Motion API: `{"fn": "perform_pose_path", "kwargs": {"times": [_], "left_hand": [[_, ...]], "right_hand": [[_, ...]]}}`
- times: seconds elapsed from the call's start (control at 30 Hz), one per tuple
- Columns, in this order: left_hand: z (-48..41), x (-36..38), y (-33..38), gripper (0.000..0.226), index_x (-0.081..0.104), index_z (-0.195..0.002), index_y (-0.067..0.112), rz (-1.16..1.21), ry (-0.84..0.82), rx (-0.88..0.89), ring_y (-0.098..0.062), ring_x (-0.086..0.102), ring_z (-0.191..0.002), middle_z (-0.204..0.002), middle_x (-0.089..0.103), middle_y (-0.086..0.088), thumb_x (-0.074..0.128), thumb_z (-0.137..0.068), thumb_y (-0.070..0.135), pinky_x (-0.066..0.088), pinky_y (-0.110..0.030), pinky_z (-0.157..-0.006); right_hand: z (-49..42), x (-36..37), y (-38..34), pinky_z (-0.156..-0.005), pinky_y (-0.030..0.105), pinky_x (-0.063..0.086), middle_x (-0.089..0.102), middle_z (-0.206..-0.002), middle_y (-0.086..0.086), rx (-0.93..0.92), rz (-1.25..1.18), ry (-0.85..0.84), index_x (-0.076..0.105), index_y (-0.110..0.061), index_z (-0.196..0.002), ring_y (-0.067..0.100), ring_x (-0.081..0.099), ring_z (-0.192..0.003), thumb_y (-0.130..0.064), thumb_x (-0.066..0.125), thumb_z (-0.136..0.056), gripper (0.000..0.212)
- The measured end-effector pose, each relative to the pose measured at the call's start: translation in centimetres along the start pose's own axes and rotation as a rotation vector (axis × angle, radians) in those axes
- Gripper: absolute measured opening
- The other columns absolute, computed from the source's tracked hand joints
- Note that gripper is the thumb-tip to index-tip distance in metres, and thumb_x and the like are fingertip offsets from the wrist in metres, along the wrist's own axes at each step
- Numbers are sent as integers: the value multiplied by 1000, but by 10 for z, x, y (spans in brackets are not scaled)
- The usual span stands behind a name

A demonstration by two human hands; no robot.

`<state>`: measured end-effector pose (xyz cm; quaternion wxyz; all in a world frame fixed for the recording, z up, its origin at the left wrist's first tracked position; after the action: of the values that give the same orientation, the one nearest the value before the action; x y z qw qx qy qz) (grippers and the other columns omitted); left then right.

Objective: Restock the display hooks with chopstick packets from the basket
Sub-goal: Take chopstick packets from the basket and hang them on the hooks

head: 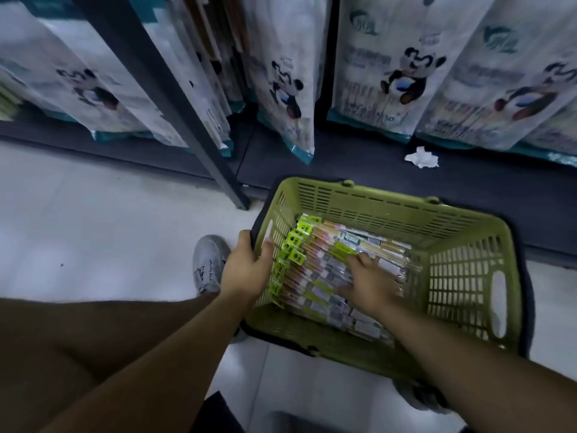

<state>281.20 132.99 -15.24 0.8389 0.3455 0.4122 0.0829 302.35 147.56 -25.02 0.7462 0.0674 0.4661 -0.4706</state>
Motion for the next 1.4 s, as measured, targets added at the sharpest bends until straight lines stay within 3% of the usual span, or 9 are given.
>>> {"fn": "perform_pose_path", "kwargs": {"times": [0.33,0.57,0.67,0.83,0.93,1.03,1.13,1.27,1.4], "left_hand": [[-2,0,3,32,47,-99,22,-5,4,22,-32,66,-84,-88,67,-3,49,-98,54,56,-51,-81],[-2,0,3,34,46,-103,19,-3,-8,32,-32,66,-83,-88,67,-5,50,-99,53,57,-52,-80],[-3,1,0,32,46,-104,19,-3,-26,11,-30,66,-81,-87,67,-6,52,-99,50,57,-50,-78],[2,-16,15,47,44,-136,13,7,131,197,-22,58,-111,-125,56,-5,65,-96,27,50,-40,-93],[12,-21,38,22,57,-116,25,56,208,345,-5,60,-91,-105,63,7,66,-95,26,53,-32,-80],[10,20,33,29,64,-122,25,31,-142,142,-1,65,-91,-109,72,6,63,-98,42,53,-30,-83],[19,55,22,36,64,-124,17,337,-381,-160,-24,65,-115,-124,69,-6,60,-100,44,51,-41,-100],[14,58,23,14,62,-108,20,639,-332,-234,-28,70,-103,-114,71,-14,53,-107,29,61,-40,-81],[1,45,11,10,60,-108,26,589,-261,-244,-30,72,-104,-109,75,-12,53,-106,32,59,-52,-90]], "right_hand": [[-22,2,1,-91,39,50,54,-131,10,28,97,53,55,-14,-132,31,46,-126,-39,65,-96,45],[-19,-11,2,-70,33,42,64,-98,3,-14,104,149,65,-20,-99,25,55,-106,-32,63,-97,12],[-15,-14,4,-71,34,48,67,-99,2,-19,93,149,66,-23,-105,25,56,-105,-33,63,-96,14],[-10,-32,11,-60,26,42,70,-88,-1,24,-239,102,71,-23,-100,20,64,-76,-29,72,-92,10],[-2,-53,-7,-57,24,47,71,-77,-12,8,-613,111,70,-35,-87,10,65,-67,-20,79,-87,18],[3,-62,-42,-67,20,53,76,-82,-11,-84,-790,24,76,-26,-95,5,70,-73,-18,83,-84,15],[12,-59,-76,-62,11,45,68,-68,-18,-187,-777,-97,76,-22,-88,-4,61,-63,-20,84,-83,11],[10,-58,-76,-67,18,48,75,-79,-9,-134,-814,-85,81,-18,-92,7,69,-74,-29,82,-85,13],[-9,-63,-23,-85,34,54,73,-114,3,19,-434,81,74,-18,-115,23,68,-99,-35,70,-95,27]]}}
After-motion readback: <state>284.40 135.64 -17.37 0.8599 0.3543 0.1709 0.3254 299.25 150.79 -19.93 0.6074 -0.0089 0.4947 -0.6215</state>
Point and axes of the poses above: each hand's wrist, its own z-axis away from the middle knuckle, its own x-axis out of the palm, y = z × x, the point moved 8 cm from there along -z, towards the middle knuckle
